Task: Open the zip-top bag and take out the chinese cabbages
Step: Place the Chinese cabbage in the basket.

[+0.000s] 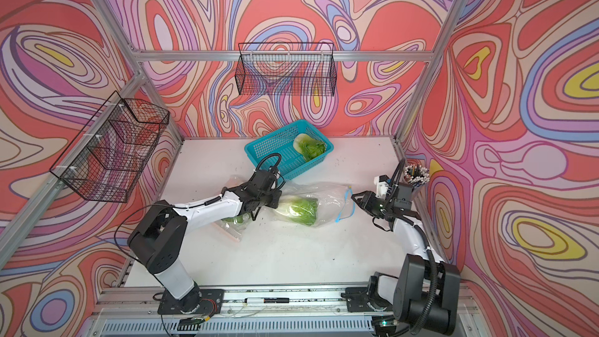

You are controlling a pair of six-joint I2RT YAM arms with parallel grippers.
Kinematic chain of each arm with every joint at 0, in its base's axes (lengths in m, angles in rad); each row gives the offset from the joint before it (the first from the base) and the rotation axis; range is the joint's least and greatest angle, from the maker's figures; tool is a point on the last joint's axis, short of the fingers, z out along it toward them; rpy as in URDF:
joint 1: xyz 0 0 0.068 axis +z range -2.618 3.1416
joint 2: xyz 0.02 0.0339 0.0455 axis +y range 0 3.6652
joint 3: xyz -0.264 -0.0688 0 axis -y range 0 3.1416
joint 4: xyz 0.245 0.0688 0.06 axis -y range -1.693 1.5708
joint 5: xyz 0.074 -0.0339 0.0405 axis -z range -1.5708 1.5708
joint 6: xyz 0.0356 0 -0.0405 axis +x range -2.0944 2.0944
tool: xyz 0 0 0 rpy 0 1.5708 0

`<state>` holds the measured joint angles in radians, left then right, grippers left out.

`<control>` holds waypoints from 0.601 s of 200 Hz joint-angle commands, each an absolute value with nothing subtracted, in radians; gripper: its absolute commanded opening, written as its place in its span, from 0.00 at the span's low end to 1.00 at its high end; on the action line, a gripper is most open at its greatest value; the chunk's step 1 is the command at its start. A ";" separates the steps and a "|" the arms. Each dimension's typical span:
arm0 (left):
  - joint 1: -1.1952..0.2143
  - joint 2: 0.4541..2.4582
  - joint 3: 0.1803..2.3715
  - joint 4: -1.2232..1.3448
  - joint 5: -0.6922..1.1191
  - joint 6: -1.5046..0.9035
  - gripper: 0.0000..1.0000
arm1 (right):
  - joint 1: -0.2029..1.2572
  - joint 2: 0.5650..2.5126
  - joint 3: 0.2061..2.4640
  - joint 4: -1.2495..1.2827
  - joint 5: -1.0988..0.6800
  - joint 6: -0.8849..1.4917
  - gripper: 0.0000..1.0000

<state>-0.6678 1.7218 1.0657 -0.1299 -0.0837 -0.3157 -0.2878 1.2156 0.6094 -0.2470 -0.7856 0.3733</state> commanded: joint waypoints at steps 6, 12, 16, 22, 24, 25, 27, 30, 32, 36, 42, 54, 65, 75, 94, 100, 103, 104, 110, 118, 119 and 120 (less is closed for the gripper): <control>-0.666 1.708 1.057 -0.115 -0.072 -0.330 0.00 | -0.290 1.224 0.595 -0.214 -0.866 0.374 0.36; -0.666 1.708 1.057 -0.115 -0.072 -0.330 0.00 | -0.290 1.226 0.595 -0.213 -0.872 0.372 0.36; -0.666 1.709 1.057 -0.115 -0.073 -0.331 0.00 | -0.289 1.227 0.594 -0.214 -0.877 0.369 0.36; -0.666 1.710 1.057 -0.114 -0.074 -0.331 0.00 | -0.287 1.229 0.592 -0.213 -0.883 0.367 0.35; -0.666 1.710 1.057 -0.115 -0.074 -0.331 0.00 | -0.286 1.230 0.591 -0.212 -0.886 0.367 0.35; -0.666 1.710 1.056 -0.115 -0.074 -0.331 0.00 | -0.286 1.230 0.591 -0.212 -0.887 0.367 0.35; -0.666 1.710 1.057 -0.115 -0.075 -0.332 0.00 | -0.285 1.231 0.590 -0.210 -0.887 0.367 0.35; -0.666 1.711 1.057 -0.115 -0.072 -0.334 0.00 | -0.283 1.233 0.588 -0.209 -0.890 0.368 0.35; -0.666 1.711 1.057 -0.114 -0.072 -0.334 0.00 | -0.282 1.234 0.588 -0.209 -0.891 0.368 0.35; -0.666 1.712 1.057 -0.115 -0.071 -0.334 0.00 | -0.280 1.236 0.586 -0.205 -0.893 0.370 0.34; -0.666 1.712 1.057 -0.114 -0.070 -0.336 0.00 | -0.275 1.239 0.584 -0.197 -0.898 0.375 0.34; -0.666 1.715 1.057 -0.114 -0.069 -0.337 0.00 | -0.259 1.245 0.572 -0.166 -0.904 0.397 0.34; -0.666 1.717 1.058 -0.112 -0.069 -0.337 0.00 | -0.231 1.254 0.568 -0.144 -0.901 0.412 0.34; -0.666 1.718 1.058 -0.112 -0.069 -0.337 0.00 | -0.195 1.269 0.571 -0.135 -0.887 0.418 0.34; -0.666 1.717 1.058 -0.112 -0.069 -0.337 0.00 | -0.138 1.295 0.569 -0.079 -0.871 0.453 0.33; -0.666 1.717 1.058 -0.113 -0.068 -0.337 0.00 | -0.129 1.301 0.564 -0.055 -0.871 0.470 0.33; -0.666 1.717 1.058 -0.113 -0.067 -0.337 0.00 | -0.124 1.304 0.562 -0.043 -0.871 0.477 0.33; -0.666 1.717 1.058 -0.113 -0.066 -0.337 0.00 | -0.122 1.306 0.561 -0.039 -0.871 0.480 0.33; -0.666 1.717 1.057 -0.114 -0.066 -0.337 0.00 | -0.111 1.311 0.557 -0.019 -0.871 0.493 0.33; -0.666 1.717 1.057 -0.114 -0.066 -0.338 0.00 | -0.094 1.318 0.553 0.000 -0.868 0.506 0.33; -0.666 1.717 1.056 -0.114 -0.066 -0.339 0.00 | -0.091 1.320 0.552 0.002 -0.868 0.507 0.33; -0.666 1.717 1.055 -0.114 -0.066 -0.338 0.00 | -0.089 1.321 0.552 0.004 -0.867 0.508 0.33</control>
